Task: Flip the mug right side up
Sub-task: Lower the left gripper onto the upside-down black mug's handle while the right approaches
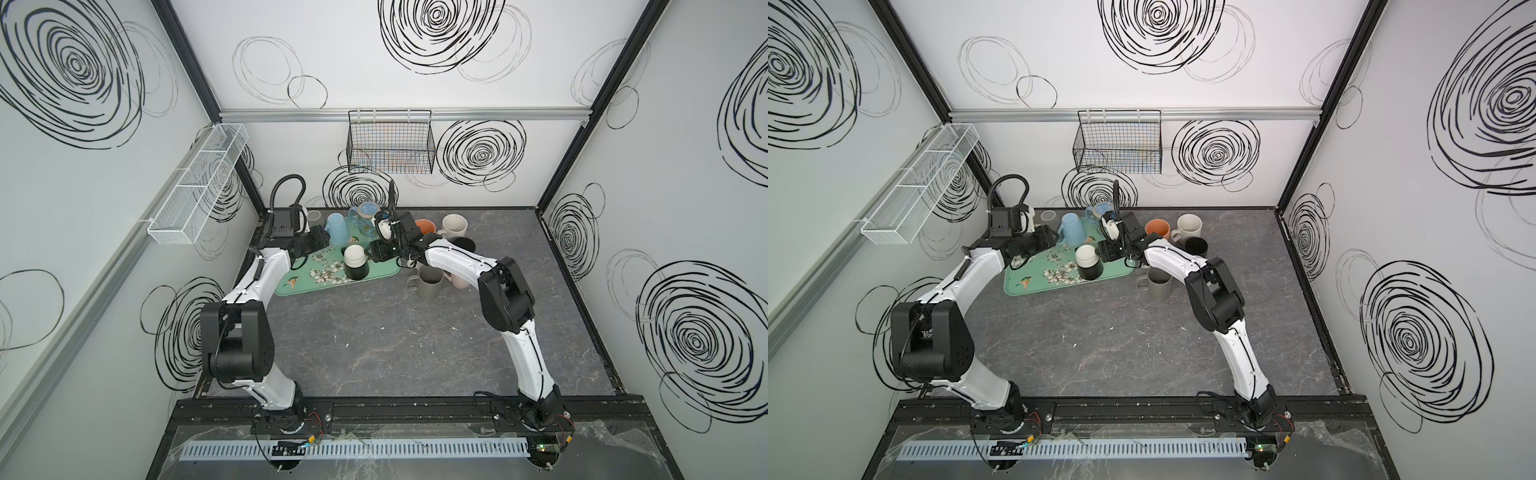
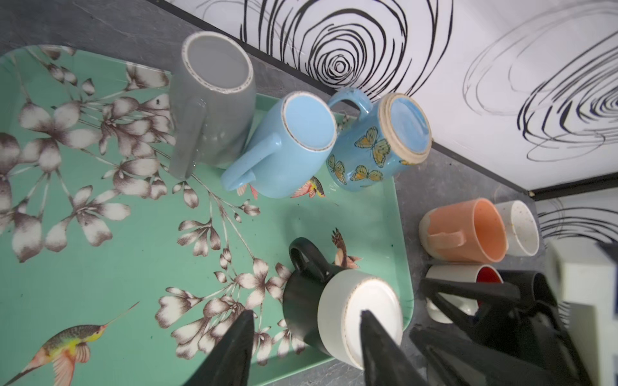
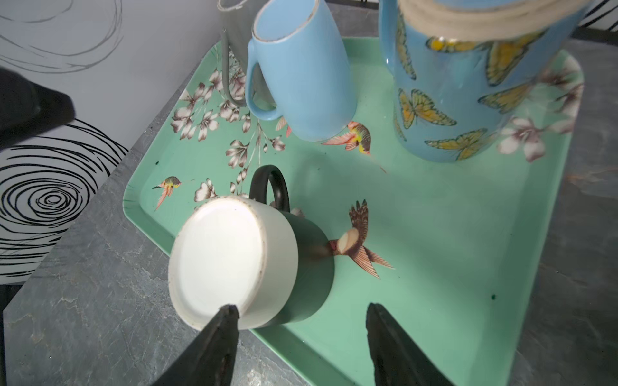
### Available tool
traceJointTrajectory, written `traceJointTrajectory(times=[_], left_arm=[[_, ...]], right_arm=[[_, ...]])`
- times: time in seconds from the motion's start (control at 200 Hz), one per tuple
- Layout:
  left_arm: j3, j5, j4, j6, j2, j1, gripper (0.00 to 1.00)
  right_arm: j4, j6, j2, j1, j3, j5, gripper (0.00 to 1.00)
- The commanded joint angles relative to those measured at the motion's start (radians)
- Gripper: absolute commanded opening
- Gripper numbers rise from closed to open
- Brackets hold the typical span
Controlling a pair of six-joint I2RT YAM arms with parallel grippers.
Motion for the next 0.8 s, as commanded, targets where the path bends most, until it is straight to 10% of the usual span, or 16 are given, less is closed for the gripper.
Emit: traceJointTrajectory(times=[0.0,0.796], left_arm=[[0.083,-0.084,-0.098,-0.069,0.067,-0.027,0.47],[0.395,-0.174,-0.368,-0.224,0.490,-0.143,0.55]], right_arm=[[-0.012,0.028,0.033,0.006,0.043,-0.064,0.60],[0.008,-0.021,0.058,0.025,-0.016,-0.161,0.54]])
